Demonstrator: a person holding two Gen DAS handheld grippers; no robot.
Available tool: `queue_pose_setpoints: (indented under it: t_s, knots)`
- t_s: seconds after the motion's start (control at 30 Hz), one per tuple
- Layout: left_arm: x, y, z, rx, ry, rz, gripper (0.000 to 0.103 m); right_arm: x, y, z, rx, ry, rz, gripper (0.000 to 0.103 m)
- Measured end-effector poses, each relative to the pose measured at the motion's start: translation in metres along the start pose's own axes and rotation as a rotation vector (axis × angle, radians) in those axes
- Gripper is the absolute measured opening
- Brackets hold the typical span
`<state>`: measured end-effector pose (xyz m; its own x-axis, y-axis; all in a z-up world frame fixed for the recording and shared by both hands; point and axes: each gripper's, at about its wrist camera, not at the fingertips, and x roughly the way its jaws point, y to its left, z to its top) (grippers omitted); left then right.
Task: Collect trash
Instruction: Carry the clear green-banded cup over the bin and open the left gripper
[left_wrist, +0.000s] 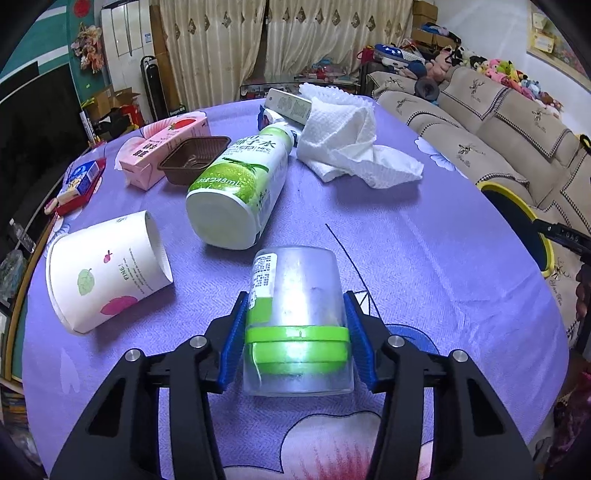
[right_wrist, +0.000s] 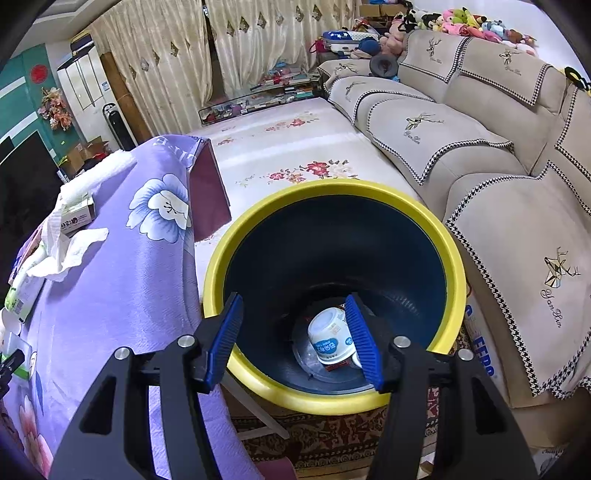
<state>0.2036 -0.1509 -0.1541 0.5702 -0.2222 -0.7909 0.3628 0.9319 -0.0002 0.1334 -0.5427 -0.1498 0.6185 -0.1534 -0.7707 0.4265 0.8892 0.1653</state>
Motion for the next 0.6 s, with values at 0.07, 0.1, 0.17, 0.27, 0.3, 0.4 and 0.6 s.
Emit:
queue_pose_setpoints:
  t_s: [0.07,0.1,0.17,0.27,0.3,0.4,0.6]
  knots:
    - [0.000,-0.001,-0.001,0.006,0.001,-0.006,0.050,-0.001,0.000,0.000,0.000,-0.003,0.004,0.055]
    - [-0.001,-0.001,-0.001,0.009,0.002,-0.012,0.050,-0.002,-0.001,0.000,0.001,-0.005,0.007,0.055]
    - [-0.005,-0.006,0.000,0.020,-0.002,-0.027,0.050,-0.005,-0.003,0.000,0.003,-0.012,0.012,0.055]
    - [-0.017,-0.017,0.005,0.047,-0.030,-0.050,0.050,-0.011,-0.006,0.000,0.005,-0.025,0.015,0.055]
    - [-0.022,-0.022,0.009,0.058,-0.042,-0.061,0.050,-0.014,-0.007,0.000,0.007,-0.032,0.015,0.055]
    - [-0.031,-0.038,0.022,0.086,-0.071,-0.107,0.050,-0.021,-0.012,0.000,0.014,-0.051,0.017,0.055]
    - [-0.037,-0.090,0.052,0.185,-0.108,-0.206,0.050,-0.041,-0.030,-0.001,0.041,-0.096,0.013,0.055]
